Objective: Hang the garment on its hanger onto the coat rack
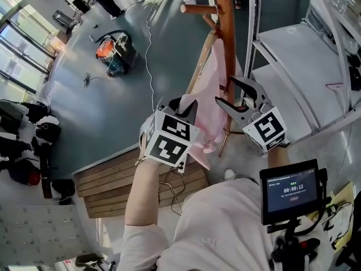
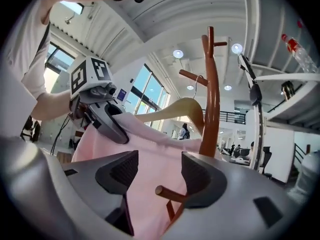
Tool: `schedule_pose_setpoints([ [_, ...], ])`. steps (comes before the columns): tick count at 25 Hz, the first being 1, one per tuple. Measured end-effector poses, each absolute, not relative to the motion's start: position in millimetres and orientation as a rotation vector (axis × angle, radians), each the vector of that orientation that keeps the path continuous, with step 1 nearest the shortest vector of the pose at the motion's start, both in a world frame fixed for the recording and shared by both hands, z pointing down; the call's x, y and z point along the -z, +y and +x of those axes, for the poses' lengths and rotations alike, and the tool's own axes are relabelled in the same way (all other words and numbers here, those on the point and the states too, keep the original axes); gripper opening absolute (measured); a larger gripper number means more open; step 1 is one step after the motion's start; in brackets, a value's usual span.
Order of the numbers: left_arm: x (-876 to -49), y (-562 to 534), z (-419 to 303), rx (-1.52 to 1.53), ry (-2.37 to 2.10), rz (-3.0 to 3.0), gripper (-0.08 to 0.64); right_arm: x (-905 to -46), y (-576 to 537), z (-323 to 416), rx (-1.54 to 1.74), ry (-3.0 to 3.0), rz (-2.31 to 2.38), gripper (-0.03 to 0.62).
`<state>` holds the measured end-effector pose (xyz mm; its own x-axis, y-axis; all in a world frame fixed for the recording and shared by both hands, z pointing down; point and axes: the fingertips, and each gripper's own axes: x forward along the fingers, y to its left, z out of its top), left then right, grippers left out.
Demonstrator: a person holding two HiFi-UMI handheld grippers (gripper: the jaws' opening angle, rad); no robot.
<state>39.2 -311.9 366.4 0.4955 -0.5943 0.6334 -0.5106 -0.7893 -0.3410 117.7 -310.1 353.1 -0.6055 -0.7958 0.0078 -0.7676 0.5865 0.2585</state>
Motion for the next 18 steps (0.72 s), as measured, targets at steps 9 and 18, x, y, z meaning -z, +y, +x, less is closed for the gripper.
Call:
schedule_pose_setpoints([
  [9, -363.3, -301.6, 43.9, 0.837, 1.067, -2.745, 0.046, -371.4, -295.0, 144.3, 0.290, -2.667, 1.601, 0.276],
  [18, -331.7, -288.7, 4.8, 0.628, 1.123, -2.747, 0.085, -371.8, -281.8, 134.8, 0.115, -2.723, 1.670, 0.276],
])
